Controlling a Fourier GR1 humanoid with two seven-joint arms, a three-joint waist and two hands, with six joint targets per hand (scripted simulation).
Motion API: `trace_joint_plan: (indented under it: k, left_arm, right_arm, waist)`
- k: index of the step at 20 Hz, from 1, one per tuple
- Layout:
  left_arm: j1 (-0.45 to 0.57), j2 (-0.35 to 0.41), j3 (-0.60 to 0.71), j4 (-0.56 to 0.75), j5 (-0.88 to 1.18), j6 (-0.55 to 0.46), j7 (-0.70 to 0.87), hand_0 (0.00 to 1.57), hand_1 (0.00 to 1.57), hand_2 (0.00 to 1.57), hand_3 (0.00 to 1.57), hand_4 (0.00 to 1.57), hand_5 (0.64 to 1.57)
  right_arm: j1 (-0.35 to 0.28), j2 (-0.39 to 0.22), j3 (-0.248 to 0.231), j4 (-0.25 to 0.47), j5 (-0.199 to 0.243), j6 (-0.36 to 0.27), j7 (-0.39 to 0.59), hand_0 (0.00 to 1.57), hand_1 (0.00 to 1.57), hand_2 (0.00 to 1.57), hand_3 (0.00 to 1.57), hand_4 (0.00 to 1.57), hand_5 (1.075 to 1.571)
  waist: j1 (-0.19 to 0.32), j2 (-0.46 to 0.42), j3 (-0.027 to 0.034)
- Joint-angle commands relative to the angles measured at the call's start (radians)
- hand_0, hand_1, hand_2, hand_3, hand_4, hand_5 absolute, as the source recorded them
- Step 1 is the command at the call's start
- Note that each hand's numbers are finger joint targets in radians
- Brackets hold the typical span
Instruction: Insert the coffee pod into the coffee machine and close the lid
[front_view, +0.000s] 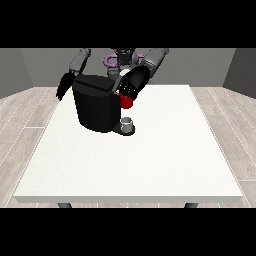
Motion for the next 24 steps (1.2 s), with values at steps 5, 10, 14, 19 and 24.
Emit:
trace_joint_plan:
  k: [5, 10, 14, 19, 24]
  left_arm:
    - [-0.053, -0.025, 0.033, 0.021, 0.005, 0.049, 0.022, 1.11, 1.11, 1.13, 0.97, 0.0, 1.571]
    - [-0.033, 0.008, 0.051, 0.007, 0.011, 0.088, -0.049, 1.25, 1.25, 1.21, 0.96, 0.0, 1.571]
    - [-0.045, 0.009, 0.055, 0.024, 0.006, 0.083, -0.042, 1.21, 1.21, 1.19, 0.97, 0.0, 1.571]
    - [-0.034, 0.065, 0.039, -0.001, -0.023, 0.118, -0.136, 1.22, 1.22, 1.17, 0.89, 0.0, 1.571]
    - [-0.048, 0.084, 0.034, 0.007, -0.042, 0.102, -0.13, 0.92, 0.92, 0.98, 0.69, 0.0, 1.571]
  right_arm:
    - [-0.032, 0.036, 0.041, -0.011, 0.04, -0.038, -0.014, 0.0, 0.0, 0.0, 0.0, 0.0, 1.571]
    - [-0.032, 0.009, -0.009, -0.007, -0.006, -0.015, -0.003, 0.0, 0.0, 0.0, 0.0, 0.08, 1.571]
    - [-0.034, 0.008, 0.017, -0.014, 0.017, -0.011, 0.032, 0.0, 0.0, 0.0, 0.0, 0.11, 1.571]
    - [-0.037, -0.021, 0.005, -0.024, 0.016, 0.002, -0.001, 0.0, 0.0, 0.0, 0.0, 0.15, 1.571]
    - [-0.048, -0.023, -0.003, -0.023, 0.018, -0.005, 0.035, 0.0, 0.0, 0.0, 0.0, 0.16, 1.571]
  waist:
    - [-0.024, 0.042, -0.0001]
    - [-0.016, 0.058, -0.0002]
    - [-0.03, 0.047, -0.0002]
    - [-0.021, 0.089, -0.0002]
    - [-0.029, 0.083, -0.0001]
